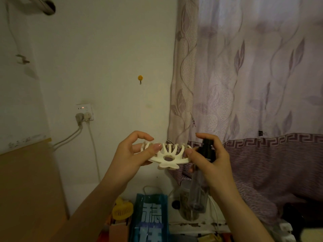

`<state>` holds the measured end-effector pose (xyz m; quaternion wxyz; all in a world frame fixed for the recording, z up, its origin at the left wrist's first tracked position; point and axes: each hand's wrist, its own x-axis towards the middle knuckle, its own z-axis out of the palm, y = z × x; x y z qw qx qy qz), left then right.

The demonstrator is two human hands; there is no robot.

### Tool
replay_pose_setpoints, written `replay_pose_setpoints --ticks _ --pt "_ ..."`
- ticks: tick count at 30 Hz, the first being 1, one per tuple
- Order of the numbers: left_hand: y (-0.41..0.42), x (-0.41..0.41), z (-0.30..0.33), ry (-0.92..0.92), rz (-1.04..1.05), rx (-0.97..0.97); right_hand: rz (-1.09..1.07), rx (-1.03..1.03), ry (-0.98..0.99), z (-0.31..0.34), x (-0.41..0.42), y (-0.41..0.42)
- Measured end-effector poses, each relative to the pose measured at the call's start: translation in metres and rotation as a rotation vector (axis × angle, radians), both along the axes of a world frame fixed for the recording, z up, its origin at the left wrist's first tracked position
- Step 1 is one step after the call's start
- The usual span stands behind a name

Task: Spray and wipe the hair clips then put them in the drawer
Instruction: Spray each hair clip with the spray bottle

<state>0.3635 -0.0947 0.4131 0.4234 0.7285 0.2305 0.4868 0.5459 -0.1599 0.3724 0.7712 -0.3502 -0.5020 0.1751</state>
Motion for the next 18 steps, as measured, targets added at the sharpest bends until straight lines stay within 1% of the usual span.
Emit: replay_pose_setpoints --ticks 7,15,18 --pt "-0.001 0.0 -0.004 -0.071 0.009 -0.011 -0.014 -0.028 0.021 -0.002 0.0 -0.001" --pt "-0.005 0.005 -0.013 -0.122 -0.042 -0.094 0.163 -0.016 0.089 0.001 -0.004 -0.003" --pt "-0.004 0.004 -0.016 -0.107 -0.058 -0.12 0.196 -0.024 0.088 -0.001 -0.001 -0.002"
